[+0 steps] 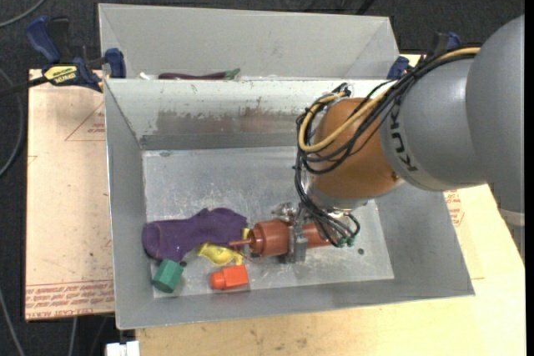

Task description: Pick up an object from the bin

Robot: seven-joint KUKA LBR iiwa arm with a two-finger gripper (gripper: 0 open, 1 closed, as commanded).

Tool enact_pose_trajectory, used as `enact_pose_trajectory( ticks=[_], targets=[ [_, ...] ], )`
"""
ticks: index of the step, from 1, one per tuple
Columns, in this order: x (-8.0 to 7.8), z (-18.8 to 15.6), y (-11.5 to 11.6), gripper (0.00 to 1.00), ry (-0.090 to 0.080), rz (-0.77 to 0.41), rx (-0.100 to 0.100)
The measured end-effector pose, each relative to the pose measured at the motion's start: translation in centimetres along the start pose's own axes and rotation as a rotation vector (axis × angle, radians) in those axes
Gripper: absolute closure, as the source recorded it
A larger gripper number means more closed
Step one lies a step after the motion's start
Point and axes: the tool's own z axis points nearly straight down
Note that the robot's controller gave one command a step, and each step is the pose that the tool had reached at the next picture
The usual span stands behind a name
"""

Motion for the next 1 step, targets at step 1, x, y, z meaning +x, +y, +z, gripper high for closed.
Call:
enact_pose_trajectory(
  ticks=[1],
  targets=[
    [-2.21, -10.01, -0.48, 1.0, -0.002, 0.009, -0.001]
  ],
)
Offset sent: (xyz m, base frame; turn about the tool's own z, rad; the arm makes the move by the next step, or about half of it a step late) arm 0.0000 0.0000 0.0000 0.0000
